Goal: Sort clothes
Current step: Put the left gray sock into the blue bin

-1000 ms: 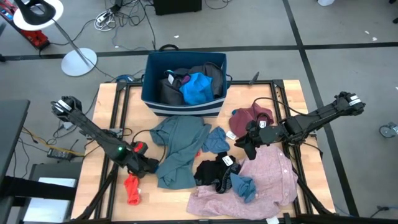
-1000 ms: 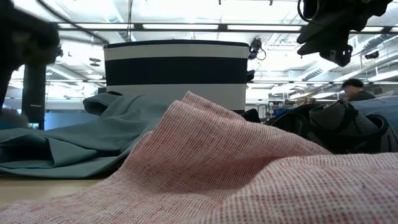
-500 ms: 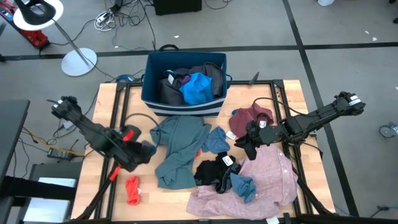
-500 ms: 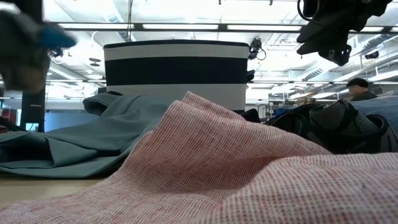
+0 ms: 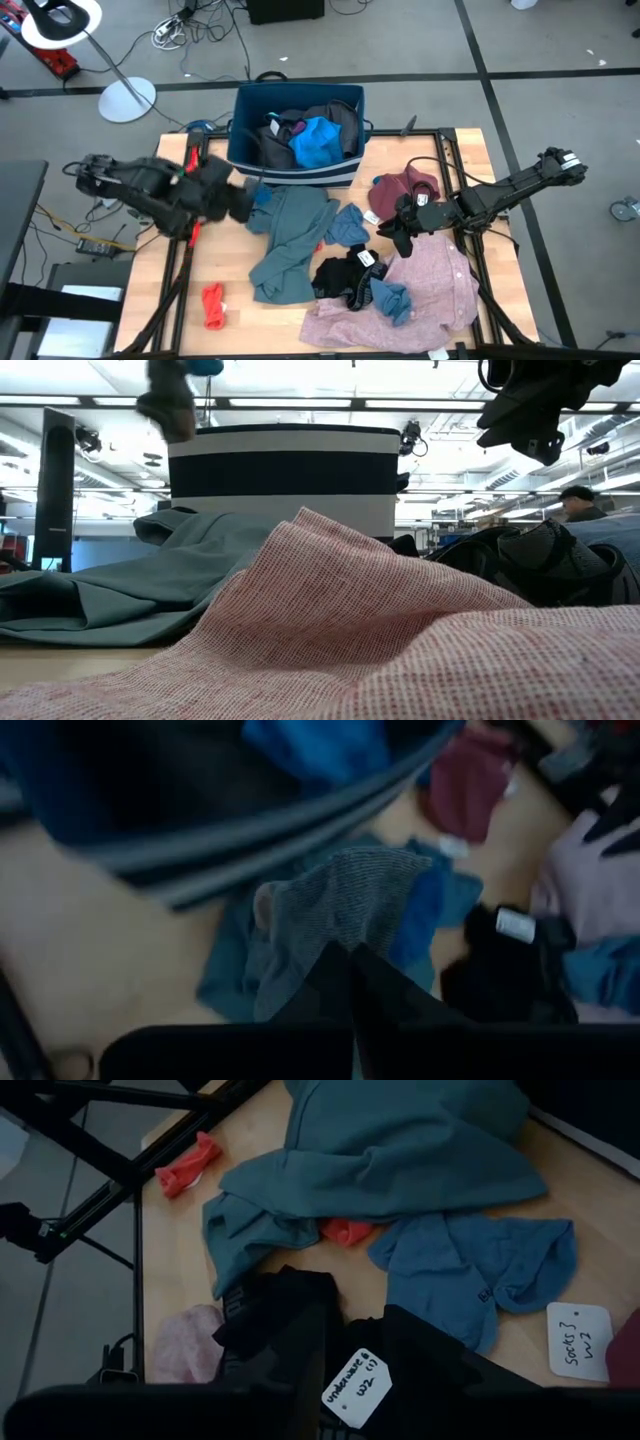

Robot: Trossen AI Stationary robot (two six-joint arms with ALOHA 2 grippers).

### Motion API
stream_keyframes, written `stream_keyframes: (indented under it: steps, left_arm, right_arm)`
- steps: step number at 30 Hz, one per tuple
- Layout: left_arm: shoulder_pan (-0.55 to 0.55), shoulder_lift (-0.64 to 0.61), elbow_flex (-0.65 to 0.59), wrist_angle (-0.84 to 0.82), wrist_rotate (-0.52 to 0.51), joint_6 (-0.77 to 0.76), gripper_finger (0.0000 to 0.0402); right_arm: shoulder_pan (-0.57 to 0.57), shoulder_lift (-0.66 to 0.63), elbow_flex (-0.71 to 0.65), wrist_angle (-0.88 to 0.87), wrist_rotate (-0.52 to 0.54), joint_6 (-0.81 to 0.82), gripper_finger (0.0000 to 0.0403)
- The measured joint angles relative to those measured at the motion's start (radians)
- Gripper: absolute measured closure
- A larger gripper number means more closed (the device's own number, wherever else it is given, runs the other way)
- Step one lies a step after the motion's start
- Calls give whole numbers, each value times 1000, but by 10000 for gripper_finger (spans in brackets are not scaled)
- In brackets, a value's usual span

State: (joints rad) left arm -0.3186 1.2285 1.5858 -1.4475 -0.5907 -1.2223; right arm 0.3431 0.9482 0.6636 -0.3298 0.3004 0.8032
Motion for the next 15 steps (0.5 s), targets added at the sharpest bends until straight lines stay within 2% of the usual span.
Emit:
stream_keyframes:
  steps: [7,15]
  left_arm:
    - [235,2,88,124,9,349,401]
    - [589,23,97,281,253,715,401]
  right_arm:
    - [0,0,0,3,0,4,296]
    - [-20,0,0,4,1,42,296]
